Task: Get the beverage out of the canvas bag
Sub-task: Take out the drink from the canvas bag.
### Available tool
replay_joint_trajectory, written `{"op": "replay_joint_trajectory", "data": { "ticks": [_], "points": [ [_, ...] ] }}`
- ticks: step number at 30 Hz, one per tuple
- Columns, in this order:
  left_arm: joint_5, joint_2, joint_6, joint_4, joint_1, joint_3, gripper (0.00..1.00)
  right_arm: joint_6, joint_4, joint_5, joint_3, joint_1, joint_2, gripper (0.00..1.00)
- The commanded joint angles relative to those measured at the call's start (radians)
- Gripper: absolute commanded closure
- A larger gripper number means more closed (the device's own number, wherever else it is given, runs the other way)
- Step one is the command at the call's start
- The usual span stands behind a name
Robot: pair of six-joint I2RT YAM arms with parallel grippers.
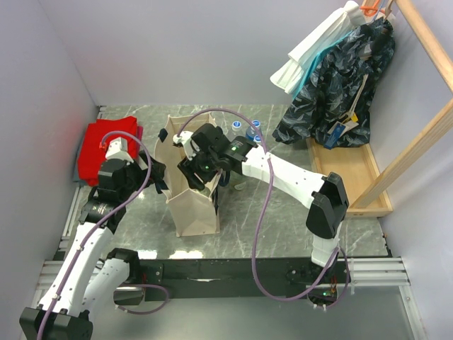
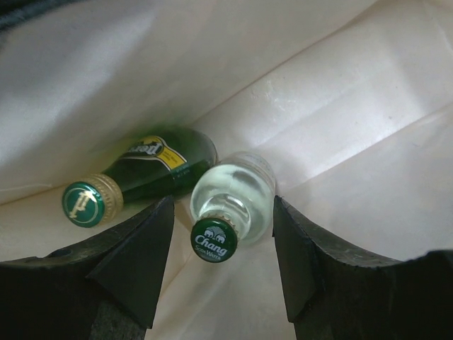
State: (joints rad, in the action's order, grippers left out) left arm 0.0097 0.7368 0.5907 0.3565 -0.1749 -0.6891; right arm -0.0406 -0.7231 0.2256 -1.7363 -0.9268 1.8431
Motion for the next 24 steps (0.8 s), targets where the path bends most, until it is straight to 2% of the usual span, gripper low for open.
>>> {"op": "replay_joint_trajectory", "data": {
  "ticks": [1,24],
  "points": [
    [0.003,0.003,-0.012,-0.019,-0.005,-0.026,0.04,0.007,0.007,-0.011,0.018,0.006,-0.001,0.35],
    [0.006,0.006,-0.015,-0.021,-0.005,-0.029,0.04,0.001,-0.007,-0.014,0.026,0.006,-0.008,0.35]
  ]
}}
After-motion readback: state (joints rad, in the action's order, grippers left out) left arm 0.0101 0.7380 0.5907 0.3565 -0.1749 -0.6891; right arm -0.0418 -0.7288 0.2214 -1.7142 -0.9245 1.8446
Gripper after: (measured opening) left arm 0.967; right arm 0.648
